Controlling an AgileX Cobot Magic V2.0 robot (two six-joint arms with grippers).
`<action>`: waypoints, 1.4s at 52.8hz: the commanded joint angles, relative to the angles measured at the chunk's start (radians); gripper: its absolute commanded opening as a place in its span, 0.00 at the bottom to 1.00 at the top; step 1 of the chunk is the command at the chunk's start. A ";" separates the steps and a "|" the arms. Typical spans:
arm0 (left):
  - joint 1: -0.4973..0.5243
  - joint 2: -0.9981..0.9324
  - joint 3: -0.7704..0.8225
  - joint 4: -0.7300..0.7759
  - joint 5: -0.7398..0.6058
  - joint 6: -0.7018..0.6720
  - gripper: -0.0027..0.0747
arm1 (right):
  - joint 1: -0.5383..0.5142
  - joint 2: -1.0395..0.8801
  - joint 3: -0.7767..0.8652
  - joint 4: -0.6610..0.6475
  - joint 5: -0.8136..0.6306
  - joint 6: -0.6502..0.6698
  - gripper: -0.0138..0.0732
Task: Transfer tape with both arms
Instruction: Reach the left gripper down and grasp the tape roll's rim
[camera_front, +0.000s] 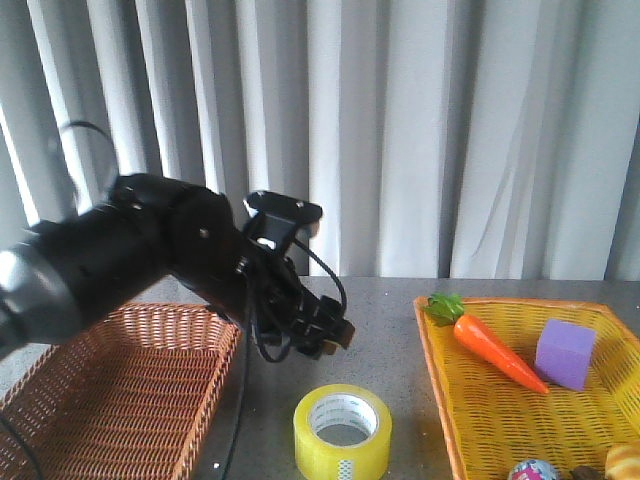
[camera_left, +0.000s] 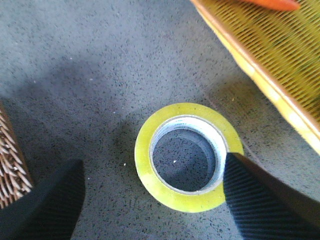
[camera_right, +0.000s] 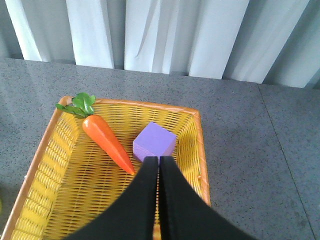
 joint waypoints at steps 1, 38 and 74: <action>-0.025 0.037 -0.071 0.047 -0.015 -0.071 0.73 | -0.006 -0.020 -0.024 -0.009 -0.069 0.001 0.15; -0.021 0.238 -0.099 0.069 0.011 -0.269 0.66 | -0.006 -0.020 -0.024 -0.009 -0.070 0.001 0.15; 0.007 0.199 -0.240 0.098 0.058 -0.246 0.02 | -0.006 -0.020 -0.024 -0.009 -0.069 0.001 0.15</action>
